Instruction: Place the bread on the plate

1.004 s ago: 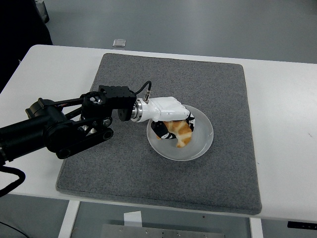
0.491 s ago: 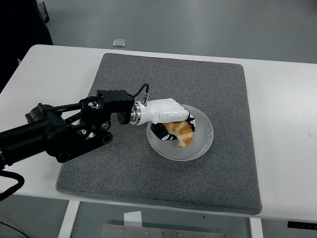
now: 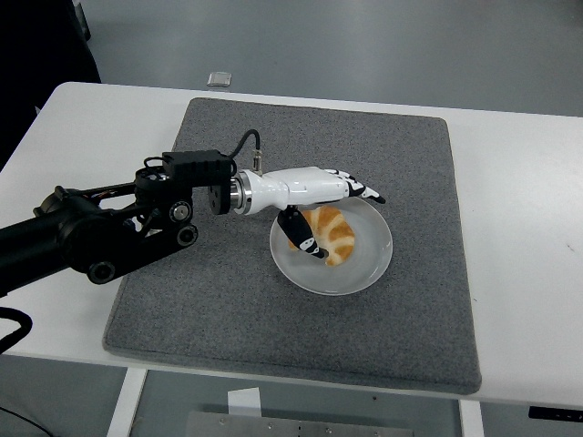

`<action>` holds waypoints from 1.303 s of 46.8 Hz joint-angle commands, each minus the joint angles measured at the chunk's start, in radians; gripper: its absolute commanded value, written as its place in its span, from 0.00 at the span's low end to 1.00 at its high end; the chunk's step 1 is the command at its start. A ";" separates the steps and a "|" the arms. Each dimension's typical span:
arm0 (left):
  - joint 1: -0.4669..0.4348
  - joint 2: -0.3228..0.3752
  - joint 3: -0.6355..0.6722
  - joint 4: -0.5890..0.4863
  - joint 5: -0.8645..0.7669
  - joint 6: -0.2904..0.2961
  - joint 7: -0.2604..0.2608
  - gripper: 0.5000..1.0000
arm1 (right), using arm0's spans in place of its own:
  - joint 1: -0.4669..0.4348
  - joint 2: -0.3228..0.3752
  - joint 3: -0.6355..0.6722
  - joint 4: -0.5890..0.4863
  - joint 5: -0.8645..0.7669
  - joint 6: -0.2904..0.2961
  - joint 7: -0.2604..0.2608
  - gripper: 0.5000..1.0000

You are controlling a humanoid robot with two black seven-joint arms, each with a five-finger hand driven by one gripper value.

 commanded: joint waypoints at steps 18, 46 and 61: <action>-0.044 0.078 -0.211 0.012 -0.421 -0.120 0.003 0.99 | 0.000 0.000 0.000 0.000 0.000 0.000 0.000 0.90; -0.041 0.198 -0.265 0.267 -1.016 -0.188 0.003 0.99 | 0.000 0.000 0.000 0.000 0.000 0.000 0.000 0.90; -0.046 0.198 -0.265 0.469 -1.238 -0.326 0.006 0.98 | 0.000 0.000 0.000 0.000 -0.001 0.000 0.000 0.90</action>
